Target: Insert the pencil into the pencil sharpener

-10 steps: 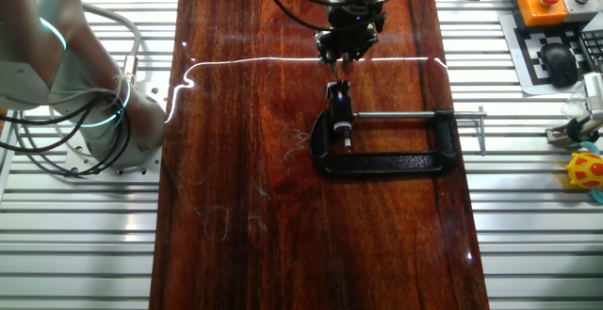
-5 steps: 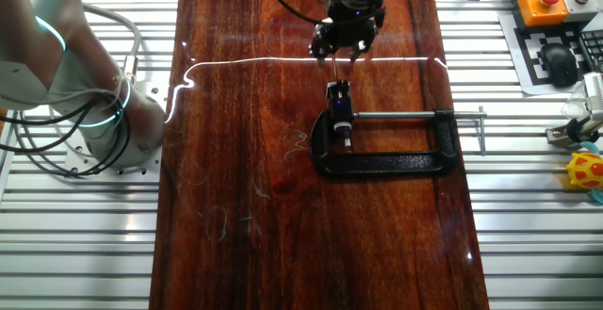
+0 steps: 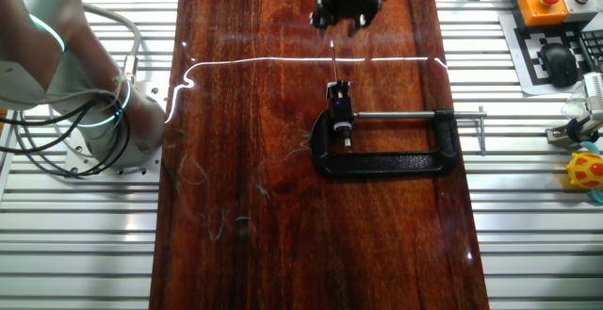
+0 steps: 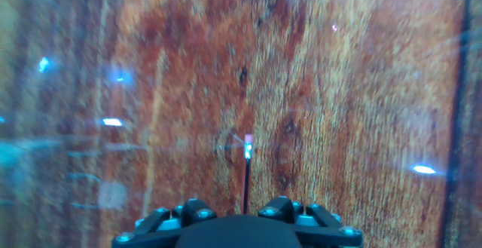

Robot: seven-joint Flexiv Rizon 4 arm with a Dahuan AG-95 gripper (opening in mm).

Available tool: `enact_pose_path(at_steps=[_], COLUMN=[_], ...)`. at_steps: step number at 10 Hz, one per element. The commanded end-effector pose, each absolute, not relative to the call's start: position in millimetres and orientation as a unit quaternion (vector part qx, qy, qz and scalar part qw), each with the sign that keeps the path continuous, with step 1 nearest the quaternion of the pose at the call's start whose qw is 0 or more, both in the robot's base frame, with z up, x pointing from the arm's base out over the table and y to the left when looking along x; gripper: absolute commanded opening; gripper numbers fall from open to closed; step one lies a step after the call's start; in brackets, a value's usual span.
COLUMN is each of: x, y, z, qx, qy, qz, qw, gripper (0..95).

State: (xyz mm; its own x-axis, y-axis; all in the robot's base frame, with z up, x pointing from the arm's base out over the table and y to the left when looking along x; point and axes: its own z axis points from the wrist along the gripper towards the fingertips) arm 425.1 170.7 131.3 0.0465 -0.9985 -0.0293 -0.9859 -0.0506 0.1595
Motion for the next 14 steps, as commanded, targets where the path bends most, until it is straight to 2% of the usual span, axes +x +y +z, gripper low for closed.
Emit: enact_pose_path(at_steps=[1,4,7,9,13,14], x=[425,425,426,431,474,474], y=[182,182,176,153,61,61], z=[135,135,137,139,122,122], qx=[0.664,0.604,0.581,0.596,0.675,0.67], qy=[-0.744,-0.793,-0.811,-0.8,-0.734,-0.739], qz=[-0.072,-0.069,-0.064,-0.063,-0.067,-0.065], qw=[0.038,0.027,0.031,0.032,0.032,0.036], gripper=[0.0,0.0,0.0,0.0,0.0,0.0])
